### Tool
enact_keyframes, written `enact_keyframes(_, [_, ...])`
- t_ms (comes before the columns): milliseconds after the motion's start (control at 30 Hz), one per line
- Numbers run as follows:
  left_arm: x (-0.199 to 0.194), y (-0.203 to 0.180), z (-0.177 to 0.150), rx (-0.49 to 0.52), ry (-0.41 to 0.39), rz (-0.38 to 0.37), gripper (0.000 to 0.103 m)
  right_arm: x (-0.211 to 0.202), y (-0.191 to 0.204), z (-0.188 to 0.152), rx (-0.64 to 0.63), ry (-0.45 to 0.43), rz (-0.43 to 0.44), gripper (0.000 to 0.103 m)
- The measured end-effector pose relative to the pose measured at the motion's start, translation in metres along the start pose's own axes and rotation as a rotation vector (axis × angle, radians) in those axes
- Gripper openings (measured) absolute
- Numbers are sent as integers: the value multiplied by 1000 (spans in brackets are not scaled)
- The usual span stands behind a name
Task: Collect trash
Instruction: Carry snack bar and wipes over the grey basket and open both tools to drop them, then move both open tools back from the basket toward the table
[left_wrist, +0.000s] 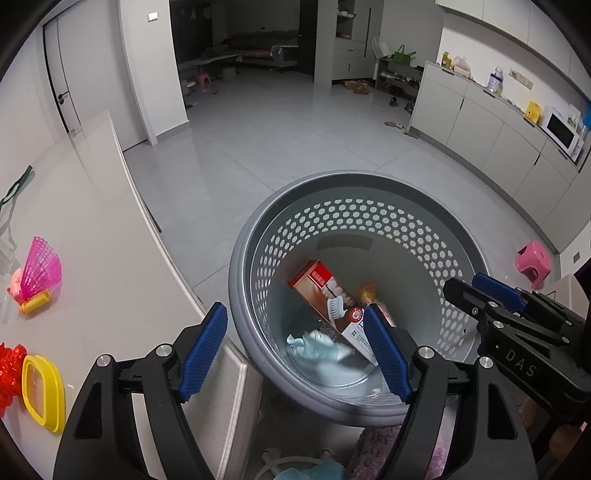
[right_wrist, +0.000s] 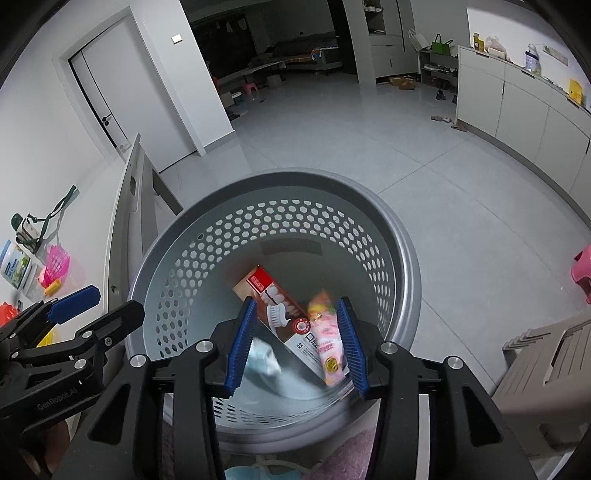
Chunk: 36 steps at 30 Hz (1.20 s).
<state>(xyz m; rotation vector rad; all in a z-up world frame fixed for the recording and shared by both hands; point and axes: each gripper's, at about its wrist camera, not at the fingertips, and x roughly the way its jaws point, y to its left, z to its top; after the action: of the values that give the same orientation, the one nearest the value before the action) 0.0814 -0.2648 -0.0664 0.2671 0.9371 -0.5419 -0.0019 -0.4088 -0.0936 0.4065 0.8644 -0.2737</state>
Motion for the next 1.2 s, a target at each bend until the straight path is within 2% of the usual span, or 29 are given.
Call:
enact_keyframes(1000, [-18,6,-11,2,-23,13,75,-21,4,-10,24,-16,26,48])
enact_keyframes(1200, [-30,14,-17,-14,-41,24,77,-30,13,-14,12,-34,37,53])
